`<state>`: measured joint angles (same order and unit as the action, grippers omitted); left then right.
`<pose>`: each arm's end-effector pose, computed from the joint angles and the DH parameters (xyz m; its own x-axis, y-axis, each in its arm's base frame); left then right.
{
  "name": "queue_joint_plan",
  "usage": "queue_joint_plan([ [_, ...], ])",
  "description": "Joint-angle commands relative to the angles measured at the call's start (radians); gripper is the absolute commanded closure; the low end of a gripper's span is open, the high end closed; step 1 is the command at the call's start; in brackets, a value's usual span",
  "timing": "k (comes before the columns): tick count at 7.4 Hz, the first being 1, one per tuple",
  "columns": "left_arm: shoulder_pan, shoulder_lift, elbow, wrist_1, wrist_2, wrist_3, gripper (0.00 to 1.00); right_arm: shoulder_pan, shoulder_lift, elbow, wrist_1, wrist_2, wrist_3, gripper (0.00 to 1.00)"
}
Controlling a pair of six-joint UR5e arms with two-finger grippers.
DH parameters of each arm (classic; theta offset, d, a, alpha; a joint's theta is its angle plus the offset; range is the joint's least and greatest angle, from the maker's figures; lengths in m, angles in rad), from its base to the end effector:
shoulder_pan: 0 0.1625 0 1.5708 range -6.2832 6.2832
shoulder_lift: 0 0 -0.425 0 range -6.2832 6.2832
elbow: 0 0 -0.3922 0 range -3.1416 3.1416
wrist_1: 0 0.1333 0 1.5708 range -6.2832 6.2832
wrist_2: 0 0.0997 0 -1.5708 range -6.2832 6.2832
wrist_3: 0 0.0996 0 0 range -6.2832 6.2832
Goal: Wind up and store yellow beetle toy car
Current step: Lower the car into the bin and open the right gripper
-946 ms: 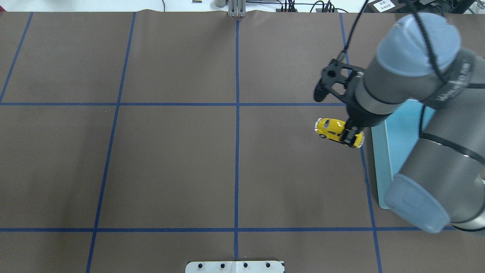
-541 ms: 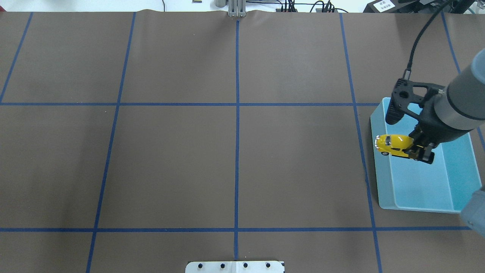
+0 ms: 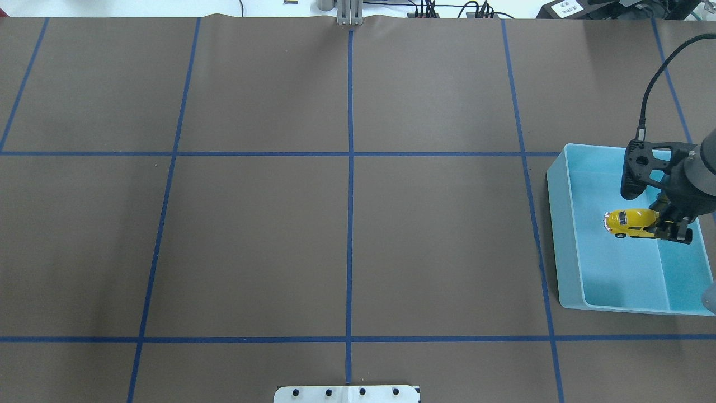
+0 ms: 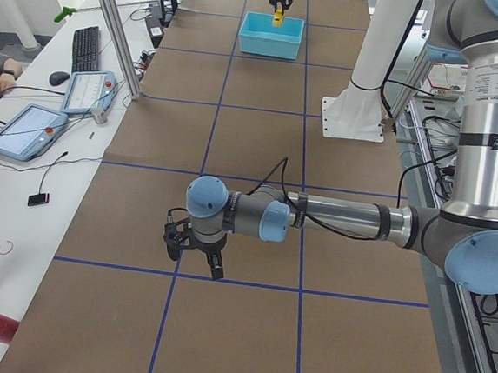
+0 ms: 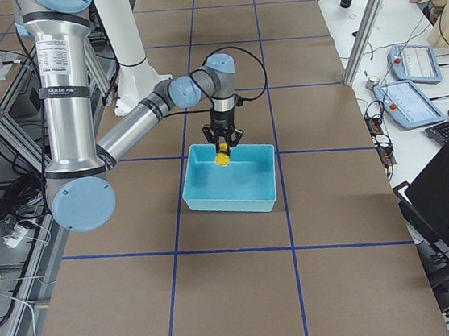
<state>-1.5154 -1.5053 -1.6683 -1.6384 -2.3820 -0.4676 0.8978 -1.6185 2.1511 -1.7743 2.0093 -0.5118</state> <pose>-0.0350 -0.4729 0.6324 0.6350 -0.3495 -0.6889 0.2589 0.9365 -0.2365 -0.2038 -0.4017 0.4410 0.2538 -0.9480 0.1920 0.8191 0.3162 0.4786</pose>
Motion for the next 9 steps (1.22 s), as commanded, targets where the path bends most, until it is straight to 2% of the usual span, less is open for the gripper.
queue_joint_plan([
  [1, 0.023, -0.007, 0.001, 0.0, 0.0, 0.0, 0.0, 0.004, -0.015, -0.187, 0.215, 0.02, 0.004, 1.0],
  [4, 0.067, -0.016, 0.001, -0.004, 0.001, -0.043, 0.0, 0.001, -0.009, -0.224, 0.236, 0.023, 0.013, 1.0],
  [6, 0.067, -0.016, 0.001, -0.003, 0.001, -0.043, 0.0, -0.005, -0.005, -0.214, 0.239, 0.086, 0.012, 1.0],
  [8, 0.067, -0.016, 0.001, -0.001, 0.001, -0.043, 0.0, -0.031, -0.006, -0.229, 0.269, 0.097, 0.009, 1.0],
  [9, 0.067, -0.015, 0.001, 0.0, 0.001, -0.043, 0.0, -0.042, -0.008, -0.252, 0.286, 0.094, 0.012, 0.82],
])
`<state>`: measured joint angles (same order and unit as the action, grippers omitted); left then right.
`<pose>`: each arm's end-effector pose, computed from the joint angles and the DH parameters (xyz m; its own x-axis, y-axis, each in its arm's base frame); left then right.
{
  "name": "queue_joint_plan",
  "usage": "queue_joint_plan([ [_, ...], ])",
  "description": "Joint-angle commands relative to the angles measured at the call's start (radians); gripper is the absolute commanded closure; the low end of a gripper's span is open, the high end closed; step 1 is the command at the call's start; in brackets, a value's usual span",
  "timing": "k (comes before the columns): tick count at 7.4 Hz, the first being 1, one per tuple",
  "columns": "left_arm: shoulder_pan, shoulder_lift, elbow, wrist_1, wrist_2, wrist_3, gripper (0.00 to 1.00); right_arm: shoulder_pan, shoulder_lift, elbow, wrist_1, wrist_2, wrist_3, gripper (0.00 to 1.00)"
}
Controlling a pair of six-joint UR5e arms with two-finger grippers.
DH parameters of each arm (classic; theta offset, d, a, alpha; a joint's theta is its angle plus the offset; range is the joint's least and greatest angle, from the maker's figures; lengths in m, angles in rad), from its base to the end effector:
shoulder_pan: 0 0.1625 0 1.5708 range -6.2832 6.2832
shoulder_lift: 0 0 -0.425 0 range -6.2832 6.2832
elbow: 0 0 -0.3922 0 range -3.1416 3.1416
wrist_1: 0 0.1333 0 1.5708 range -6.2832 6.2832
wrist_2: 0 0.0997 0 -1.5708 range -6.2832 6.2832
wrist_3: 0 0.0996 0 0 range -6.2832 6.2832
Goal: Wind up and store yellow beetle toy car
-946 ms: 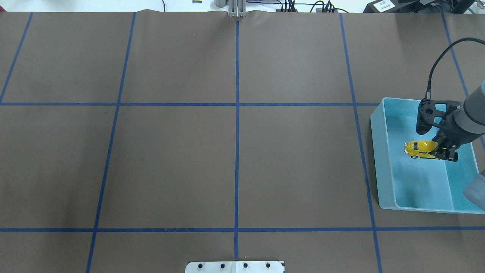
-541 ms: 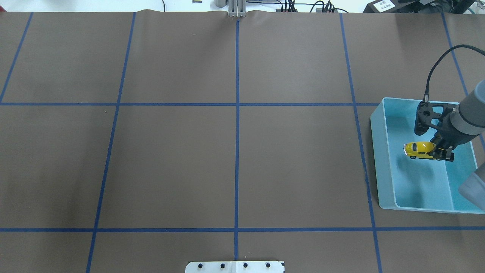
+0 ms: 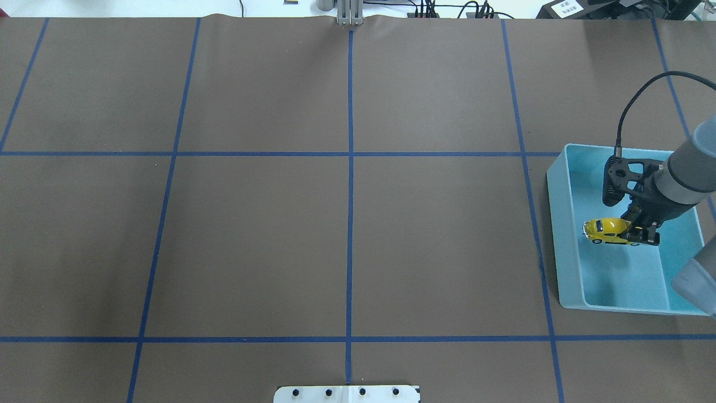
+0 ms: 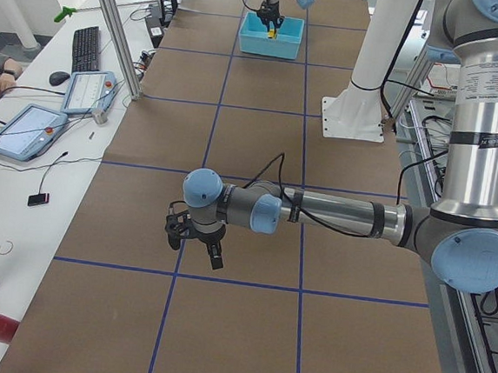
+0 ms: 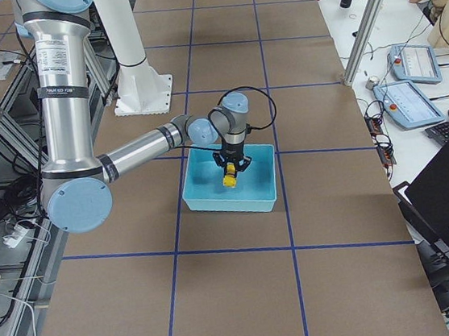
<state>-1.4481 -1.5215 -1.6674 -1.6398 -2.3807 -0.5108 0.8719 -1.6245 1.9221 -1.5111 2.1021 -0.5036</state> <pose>-0.0022 -0.4817 0.6251 0.6475 -0.3355 -0.6842 0.2235 0.9420 -0.2504 -0.2426 -0.4174 0.5175 0.1874 -0.9507 0.2469 0.7914 0.2950 0.5354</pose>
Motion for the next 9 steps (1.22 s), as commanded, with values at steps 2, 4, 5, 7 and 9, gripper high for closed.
queue_joint_plan([
  [2, 0.0, 0.003, 0.0, 0.001, 0.002, 0.001, 0.0, -0.019, 0.003, -0.015, 0.026, 0.006, 0.007, 0.01],
  [4, -0.001, 0.013, -0.011, 0.0, 0.002, 0.001, 0.0, -0.016, -0.006, 0.018, 0.026, 0.009, 0.005, 0.01],
  [5, -0.006, 0.018, -0.017, 0.001, 0.002, 0.003, 0.0, -0.008, -0.014, 0.028, 0.025, 0.012, -0.001, 0.01],
  [7, -0.023, 0.024, -0.023, 0.0, 0.002, 0.015, 0.0, 0.133, -0.093, 0.048, 0.02, 0.123, -0.009, 0.01],
  [9, -0.051, 0.105, -0.078, -0.008, 0.005, 0.02, 0.0, 0.398, -0.147, -0.042, 0.015, 0.185, -0.091, 0.01],
])
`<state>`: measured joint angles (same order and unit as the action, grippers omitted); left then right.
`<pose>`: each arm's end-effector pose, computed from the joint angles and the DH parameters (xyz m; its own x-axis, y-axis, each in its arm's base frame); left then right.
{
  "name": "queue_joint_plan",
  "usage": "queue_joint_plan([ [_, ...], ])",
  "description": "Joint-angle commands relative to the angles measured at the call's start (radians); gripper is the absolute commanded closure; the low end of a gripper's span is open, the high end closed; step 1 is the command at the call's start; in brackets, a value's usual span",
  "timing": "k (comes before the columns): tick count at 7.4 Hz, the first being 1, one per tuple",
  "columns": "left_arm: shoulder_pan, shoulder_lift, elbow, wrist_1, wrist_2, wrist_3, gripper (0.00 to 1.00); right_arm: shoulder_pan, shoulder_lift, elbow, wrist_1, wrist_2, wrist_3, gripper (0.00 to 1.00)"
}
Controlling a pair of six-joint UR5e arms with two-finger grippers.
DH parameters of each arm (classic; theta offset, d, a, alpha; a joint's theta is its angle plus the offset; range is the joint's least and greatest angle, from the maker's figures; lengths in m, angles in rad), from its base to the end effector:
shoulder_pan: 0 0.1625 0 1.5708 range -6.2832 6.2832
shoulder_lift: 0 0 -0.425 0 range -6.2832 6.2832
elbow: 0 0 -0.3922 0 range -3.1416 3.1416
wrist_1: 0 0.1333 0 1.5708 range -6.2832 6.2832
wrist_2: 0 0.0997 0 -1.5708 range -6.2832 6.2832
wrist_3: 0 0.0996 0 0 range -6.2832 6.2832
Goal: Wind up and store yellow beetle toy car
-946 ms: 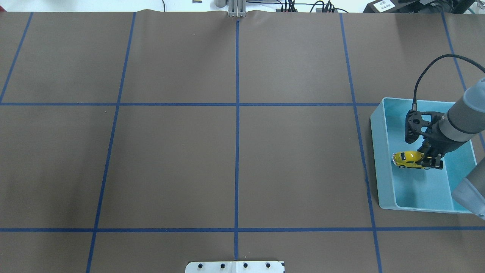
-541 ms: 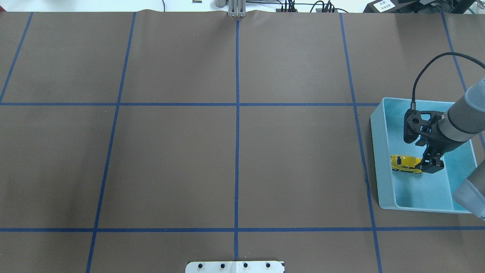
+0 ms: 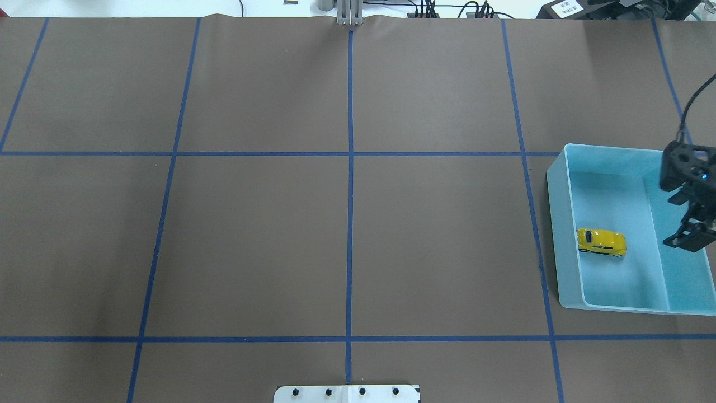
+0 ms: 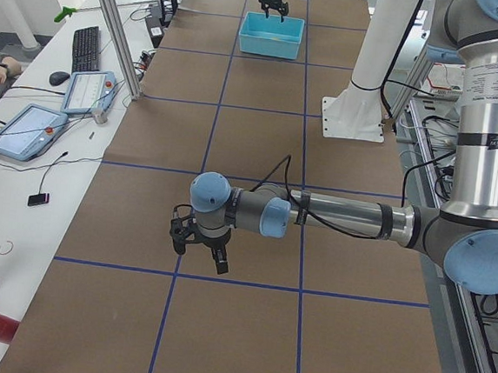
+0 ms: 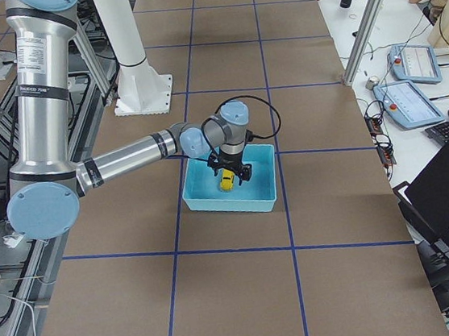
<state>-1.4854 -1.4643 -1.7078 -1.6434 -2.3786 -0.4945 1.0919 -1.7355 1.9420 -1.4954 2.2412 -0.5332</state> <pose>-0.0224 -0.4567 0.6313 0.6408 -0.3532 -0.6817 0.2491 0.9355 -0.2506 -0.1355 -0.4160 0.5486 0.3053 -0.8764 0.3725 0.6942 0.4726 0.5429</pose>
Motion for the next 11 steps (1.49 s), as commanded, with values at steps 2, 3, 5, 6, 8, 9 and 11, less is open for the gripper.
queue_joint_plan([
  [2, -0.013, 0.09, -0.081, 0.002, 0.009, 0.052, 0.0, 0.442, -0.053, -0.132, -0.053, 0.086, -0.094, 0.01],
  [3, -0.013, 0.09, -0.079, 0.002, 0.009, 0.054, 0.0, 0.55, -0.073, -0.138, -0.142, 0.084, -0.096, 0.01],
  [5, -0.013, 0.088, -0.07, 0.004, 0.009, 0.054, 0.0, 0.647, -0.079, -0.14, -0.283, 0.077, -0.074, 0.01],
  [6, -0.01, 0.084, -0.069, 0.005, 0.009, 0.054, 0.0, 0.652, -0.078, -0.14, -0.304, 0.066, -0.039, 0.01],
  [8, -0.009, 0.073, -0.058, 0.005, 0.009, 0.054, 0.0, 0.651, -0.049, -0.19, -0.29, 0.051, 0.148, 0.01],
  [9, -0.009, 0.07, -0.052, 0.004, 0.009, 0.054, 0.0, 0.639, 0.032, -0.26, -0.278, 0.046, 0.188, 0.01],
  [11, -0.009, 0.07, -0.052, 0.004, 0.01, 0.054, 0.0, 0.632, 0.065, -0.313, -0.273, 0.04, 0.262, 0.01],
])
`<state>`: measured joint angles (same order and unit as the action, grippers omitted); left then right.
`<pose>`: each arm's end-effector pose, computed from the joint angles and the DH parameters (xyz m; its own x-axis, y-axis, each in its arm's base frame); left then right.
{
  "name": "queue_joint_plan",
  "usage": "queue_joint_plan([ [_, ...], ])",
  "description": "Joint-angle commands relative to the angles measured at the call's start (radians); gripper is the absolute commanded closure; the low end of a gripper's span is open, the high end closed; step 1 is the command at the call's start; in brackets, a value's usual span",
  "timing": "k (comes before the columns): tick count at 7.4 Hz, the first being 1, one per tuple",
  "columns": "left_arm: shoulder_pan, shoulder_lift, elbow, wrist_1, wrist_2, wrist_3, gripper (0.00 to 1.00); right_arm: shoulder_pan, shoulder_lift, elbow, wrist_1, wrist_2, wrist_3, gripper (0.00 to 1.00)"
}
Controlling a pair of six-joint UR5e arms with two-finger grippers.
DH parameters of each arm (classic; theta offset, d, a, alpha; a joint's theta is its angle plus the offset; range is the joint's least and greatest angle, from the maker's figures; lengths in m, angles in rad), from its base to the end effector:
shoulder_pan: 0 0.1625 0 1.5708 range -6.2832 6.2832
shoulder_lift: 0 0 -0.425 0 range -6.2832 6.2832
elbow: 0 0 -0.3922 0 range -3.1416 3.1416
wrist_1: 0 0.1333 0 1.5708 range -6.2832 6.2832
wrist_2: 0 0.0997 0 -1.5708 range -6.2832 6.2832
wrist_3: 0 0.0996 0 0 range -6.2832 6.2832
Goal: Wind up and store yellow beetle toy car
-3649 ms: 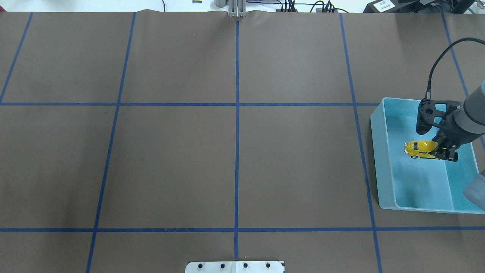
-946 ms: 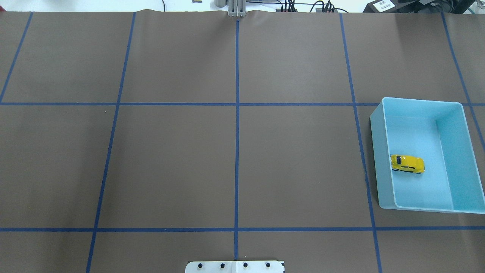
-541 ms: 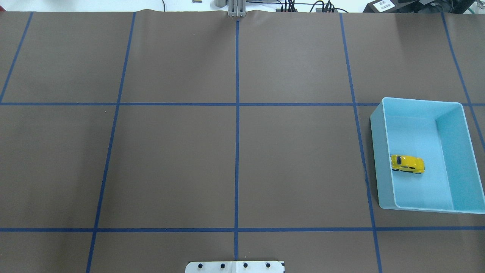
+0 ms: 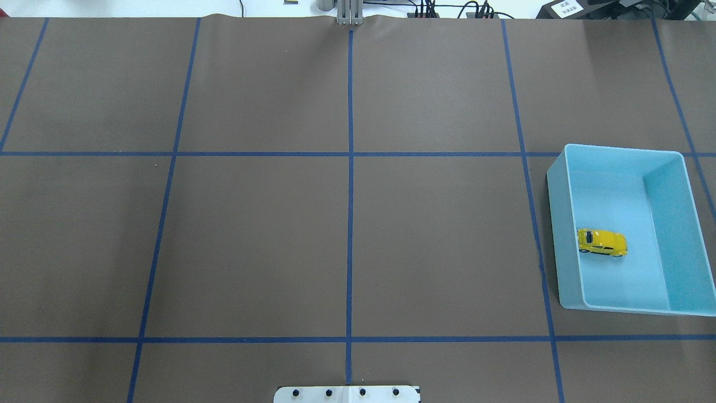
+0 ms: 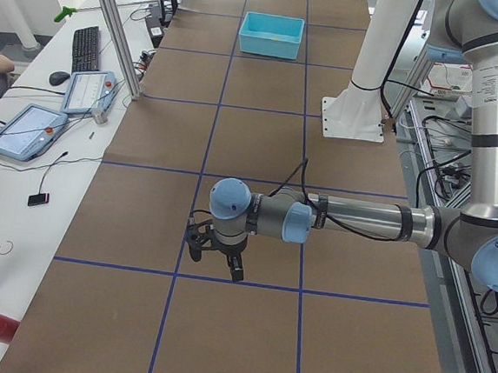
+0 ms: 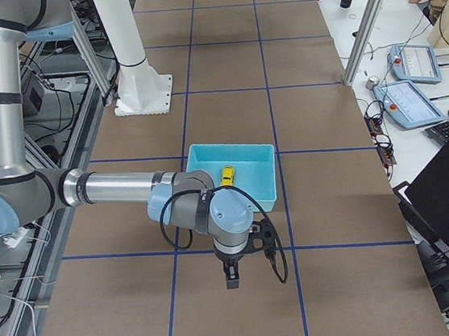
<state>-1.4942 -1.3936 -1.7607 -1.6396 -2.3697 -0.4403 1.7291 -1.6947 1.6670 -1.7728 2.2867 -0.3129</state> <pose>-0.0294 -0.4258 0.6370 0.6576 -0.3226 -0.6808 0.2255 0.9465 -0.2308 0.1332 -0.4035 0.6910 0.7337 -0.0424 0.6781 0.0761 0.9969 -0.0199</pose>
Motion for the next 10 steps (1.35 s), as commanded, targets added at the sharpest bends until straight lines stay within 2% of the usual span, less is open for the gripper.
queue_joint_plan([
  [1, 0.0, -0.001, 0.0, 0.0, 0.0, 0.0, 0.0, -0.02, 0.024, -0.049, 0.035, -0.007, 0.041, 0.01],
  [4, 0.0, -0.001, 0.0, 0.0, 0.0, -0.002, 0.0, -0.074, 0.03, -0.041, 0.044, -0.05, 0.043, 0.01],
  [10, 0.0, -0.002, 0.0, 0.0, 0.001, -0.008, 0.0, -0.072, 0.05, -0.029, 0.044, -0.044, 0.041, 0.01],
])
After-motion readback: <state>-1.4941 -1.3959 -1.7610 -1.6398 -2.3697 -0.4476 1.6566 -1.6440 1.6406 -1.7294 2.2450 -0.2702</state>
